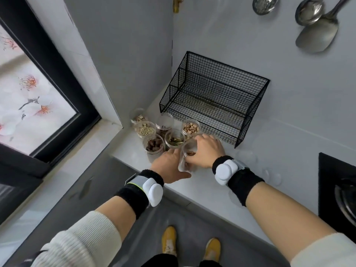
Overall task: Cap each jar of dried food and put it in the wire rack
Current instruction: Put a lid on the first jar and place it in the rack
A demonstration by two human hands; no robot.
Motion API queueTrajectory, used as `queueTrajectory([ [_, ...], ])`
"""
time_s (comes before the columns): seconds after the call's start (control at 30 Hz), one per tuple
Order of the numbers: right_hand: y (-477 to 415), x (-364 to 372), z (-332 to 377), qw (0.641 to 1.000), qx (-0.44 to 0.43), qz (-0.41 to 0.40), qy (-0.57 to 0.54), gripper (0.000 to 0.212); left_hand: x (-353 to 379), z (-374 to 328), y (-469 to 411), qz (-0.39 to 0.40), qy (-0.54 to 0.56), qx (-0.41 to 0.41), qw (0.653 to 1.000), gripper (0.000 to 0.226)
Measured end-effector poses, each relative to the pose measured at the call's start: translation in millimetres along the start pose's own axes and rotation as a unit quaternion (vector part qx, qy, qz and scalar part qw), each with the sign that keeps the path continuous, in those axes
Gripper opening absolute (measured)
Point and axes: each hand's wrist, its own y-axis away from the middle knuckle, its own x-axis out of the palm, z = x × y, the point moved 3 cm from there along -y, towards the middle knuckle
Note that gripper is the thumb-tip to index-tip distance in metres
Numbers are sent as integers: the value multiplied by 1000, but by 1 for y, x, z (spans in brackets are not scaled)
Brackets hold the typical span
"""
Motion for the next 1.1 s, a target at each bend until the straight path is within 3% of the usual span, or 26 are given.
queueTrajectory([
  [0.1,15,-13,-11,996,20,5,-89,99,8,-11,-6,-22,106,7,994,119],
  [0.17,25,-16,-22,991,25,26,-126,106,16,-17,-9,-38,154,-9,987,108],
  [0.23,33,-17,-37,984,36,42,-171,99,22,-22,-11,-45,143,-8,989,90],
  [0.33,40,-12,-76,969,77,48,-230,80,32,-35,-13,-38,112,-7,993,88],
  [0.5,48,28,-152,973,144,107,-143,60,52,-58,-13,-45,110,-22,993,94],
  [0.73,84,106,-194,963,121,240,-26,97,81,-88,-13,-52,121,-46,990,89],
  [0.8,89,123,-197,969,93,227,15,98,89,-97,-14,-52,119,-55,990,88],
  [0.9,90,135,-197,982,61,175,42,82,96,-106,-16,-48,123,-65,989,89],
  [1.0,87,136,-203,983,47,177,23,75,100,-116,-17,-52,121,-67,989,90],
  [1.1,80,121,-212,977,64,199,-52,85,100,-120,-18,-60,103,-74,990,92],
])
